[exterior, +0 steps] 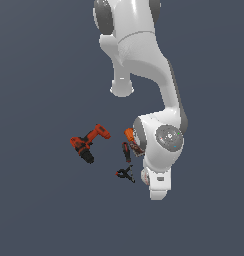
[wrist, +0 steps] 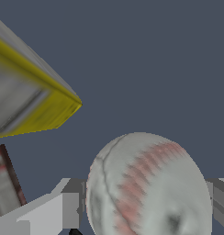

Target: Pick up a designated object from a clutter of objects.

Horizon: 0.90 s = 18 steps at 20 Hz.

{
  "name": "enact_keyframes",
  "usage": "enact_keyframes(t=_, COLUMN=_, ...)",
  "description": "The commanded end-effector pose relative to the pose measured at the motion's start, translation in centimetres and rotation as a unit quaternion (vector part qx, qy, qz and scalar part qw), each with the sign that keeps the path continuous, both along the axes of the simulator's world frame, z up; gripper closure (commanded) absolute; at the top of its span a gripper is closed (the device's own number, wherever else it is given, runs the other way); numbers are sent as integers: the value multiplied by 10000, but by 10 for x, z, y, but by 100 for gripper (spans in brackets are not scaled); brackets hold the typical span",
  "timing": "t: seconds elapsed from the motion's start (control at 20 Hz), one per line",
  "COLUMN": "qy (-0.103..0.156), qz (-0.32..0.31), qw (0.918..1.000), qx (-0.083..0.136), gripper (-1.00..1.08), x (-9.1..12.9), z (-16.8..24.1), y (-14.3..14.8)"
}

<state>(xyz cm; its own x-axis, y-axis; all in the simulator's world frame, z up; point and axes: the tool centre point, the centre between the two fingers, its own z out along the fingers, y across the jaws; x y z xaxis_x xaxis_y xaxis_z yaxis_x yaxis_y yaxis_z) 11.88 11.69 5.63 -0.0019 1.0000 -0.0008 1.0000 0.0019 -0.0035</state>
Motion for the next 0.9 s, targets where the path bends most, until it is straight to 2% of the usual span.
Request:
enact_keyframes(t=0.0, qy=-16, qz=1, qw=10000, qx=1, gripper=108, x=-4, z=9, y=0)
enact_keyframes(t=0.35, qy=-17, qz=2, qw=10000, qx=-6, gripper=108, x=-26, z=44, y=1)
enact_keyframes(t=0.85, qy=-17, qz=3, qw=10000, qx=-16, gripper=108, x=-73, z=119, y=3)
